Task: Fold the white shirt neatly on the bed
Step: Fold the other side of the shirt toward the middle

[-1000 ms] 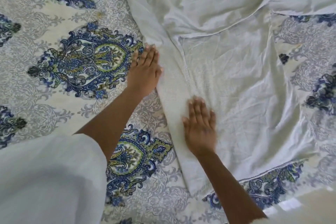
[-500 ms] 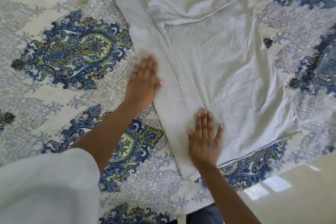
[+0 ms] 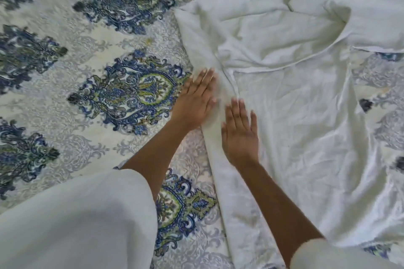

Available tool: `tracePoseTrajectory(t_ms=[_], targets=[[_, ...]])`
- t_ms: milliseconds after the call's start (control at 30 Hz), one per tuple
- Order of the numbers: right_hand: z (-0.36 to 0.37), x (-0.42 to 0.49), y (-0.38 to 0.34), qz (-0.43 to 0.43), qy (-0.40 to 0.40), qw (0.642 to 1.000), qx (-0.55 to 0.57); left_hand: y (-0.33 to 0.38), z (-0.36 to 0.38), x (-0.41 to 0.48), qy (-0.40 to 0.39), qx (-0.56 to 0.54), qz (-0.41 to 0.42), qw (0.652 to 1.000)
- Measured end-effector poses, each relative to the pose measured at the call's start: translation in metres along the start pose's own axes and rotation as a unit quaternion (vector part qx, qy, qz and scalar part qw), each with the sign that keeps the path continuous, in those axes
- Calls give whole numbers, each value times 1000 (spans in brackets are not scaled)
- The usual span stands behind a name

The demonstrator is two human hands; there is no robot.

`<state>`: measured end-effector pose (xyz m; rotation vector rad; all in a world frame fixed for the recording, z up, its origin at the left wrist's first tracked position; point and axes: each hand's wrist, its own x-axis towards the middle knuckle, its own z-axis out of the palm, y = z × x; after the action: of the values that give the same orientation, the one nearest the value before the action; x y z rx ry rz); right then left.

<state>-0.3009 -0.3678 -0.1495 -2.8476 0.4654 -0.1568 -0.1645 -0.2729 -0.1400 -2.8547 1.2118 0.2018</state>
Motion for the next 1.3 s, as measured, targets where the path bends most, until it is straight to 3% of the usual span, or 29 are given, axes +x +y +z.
tracePoseTrajectory(t_ms=[133, 200, 367, 433, 533, 633, 700, 767, 867, 967, 1067, 1200, 1300], targets=[[15, 71, 19, -40, -76, 995, -46, -27, 12, 17, -54, -47, -95, 993], [10, 76, 28, -19, -59, 998, -21, -37, 9, 14, -33, -49, -127, 990], [-23, 141, 1, -37, 121, 985, 121, -59, -23, 61, 182, -200, -252, 929], [-33, 190, 0, 1, 107, 980, 168, -74, -43, 101, 207, -224, -231, 924], [-33, 259, 17, 68, -15, 981, 179, -102, -66, 157, 138, -216, -161, 953], [-27, 302, 38, 53, -155, 975, 148, -134, -70, 190, -18, -155, -116, 981], [-25, 316, 46, 27, -221, 965, 138, -152, -69, 194, -79, -167, -102, 978], [-24, 324, 49, 2, -241, 962, 132, -163, -68, 192, -70, -247, -108, 960], [-31, 332, 52, 23, -168, 979, 110, -165, -62, 190, -11, -389, -133, 912], [-34, 334, 56, 80, -91, 992, 36, -161, -56, 195, -49, -391, -193, 899], [-28, 325, 49, 51, -76, 995, -29, -159, -47, 198, -38, -430, -261, 863], [-26, 302, 25, 7, 34, 999, 6, -147, -38, 199, 67, -420, -344, 837], [-17, 278, 10, -76, 9, 995, 61, -127, -33, 196, 180, -463, -414, 763]])
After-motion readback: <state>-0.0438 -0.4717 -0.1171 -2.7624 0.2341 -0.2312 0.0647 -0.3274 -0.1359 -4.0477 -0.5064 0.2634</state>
